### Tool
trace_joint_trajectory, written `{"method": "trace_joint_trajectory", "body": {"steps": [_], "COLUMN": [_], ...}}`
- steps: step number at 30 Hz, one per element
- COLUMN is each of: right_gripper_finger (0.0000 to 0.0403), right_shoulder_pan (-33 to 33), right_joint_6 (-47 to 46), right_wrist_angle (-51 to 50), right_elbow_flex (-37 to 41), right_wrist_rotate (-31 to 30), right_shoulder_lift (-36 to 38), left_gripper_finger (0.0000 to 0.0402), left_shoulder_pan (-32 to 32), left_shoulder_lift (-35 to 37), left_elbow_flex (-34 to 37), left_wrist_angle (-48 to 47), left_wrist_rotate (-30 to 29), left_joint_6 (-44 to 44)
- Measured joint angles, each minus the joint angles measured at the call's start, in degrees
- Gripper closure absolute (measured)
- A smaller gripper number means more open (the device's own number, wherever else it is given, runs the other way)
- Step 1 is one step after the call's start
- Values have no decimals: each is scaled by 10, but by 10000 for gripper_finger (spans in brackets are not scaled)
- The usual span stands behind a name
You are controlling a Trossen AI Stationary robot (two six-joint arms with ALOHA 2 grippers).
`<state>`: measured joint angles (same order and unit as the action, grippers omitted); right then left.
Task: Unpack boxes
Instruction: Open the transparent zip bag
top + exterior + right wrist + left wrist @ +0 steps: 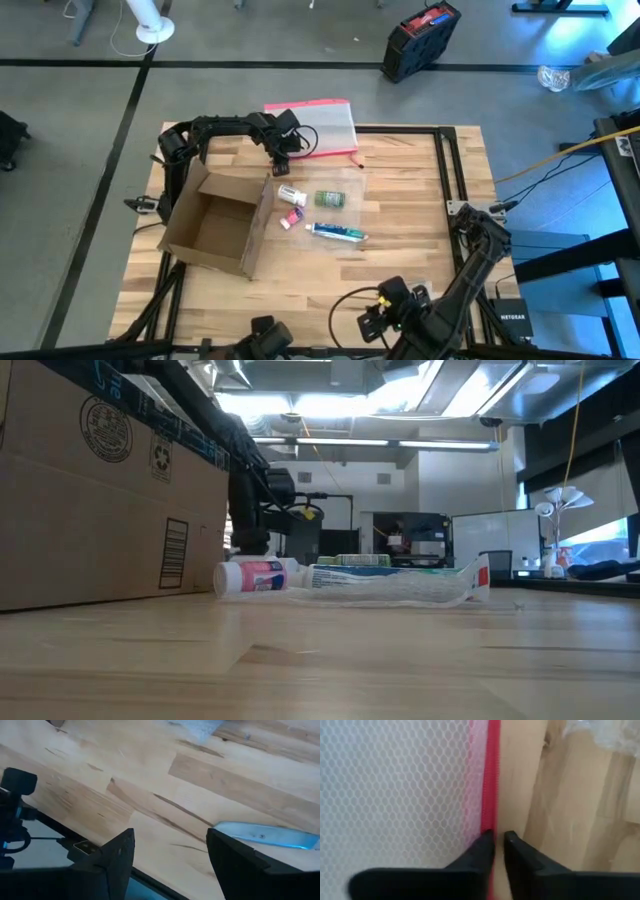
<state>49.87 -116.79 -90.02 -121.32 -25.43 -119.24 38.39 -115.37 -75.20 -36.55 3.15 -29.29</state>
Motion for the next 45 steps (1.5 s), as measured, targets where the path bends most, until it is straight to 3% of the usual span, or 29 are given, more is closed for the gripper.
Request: {"method": "trace_joint_trajectory", "body": {"steps": [2,6,22,28,31,39,45], "right_gripper_finger": [164,164,164,164,164,164,164], "right_shoulder_pan": [0,0,0,0,-1,-1,-1], "right_joint_6": [1,4,41,50,50,49,48], "right_wrist_angle": [0,0,0,0,0,0,0], "right_elbow_flex": [0,0,0,0,0,0,0], "right_wrist_rotate": [-7,-11,-13,-24,-25,-25,-25], "right_shoulder_lift": [0,0,0,1,1,1,1], "left_gripper_finger": [392,399,401,397,368,225,192], "left_shoulder_pan": [0,0,-39,-46,-30,21,44], "left_shoulder_lift": [0,0,30,45,41,27,0], "left_elbow_flex": [-1,-2,-72,-73,-73,-68,-66], "left_wrist_angle": [0,-1,-100,-84,-66,-50,-50], "left_wrist_rotate": [-3,-8,35,20,20,22,46], "left_joint_6": [-8,-12,21,57,65,38,29]}}
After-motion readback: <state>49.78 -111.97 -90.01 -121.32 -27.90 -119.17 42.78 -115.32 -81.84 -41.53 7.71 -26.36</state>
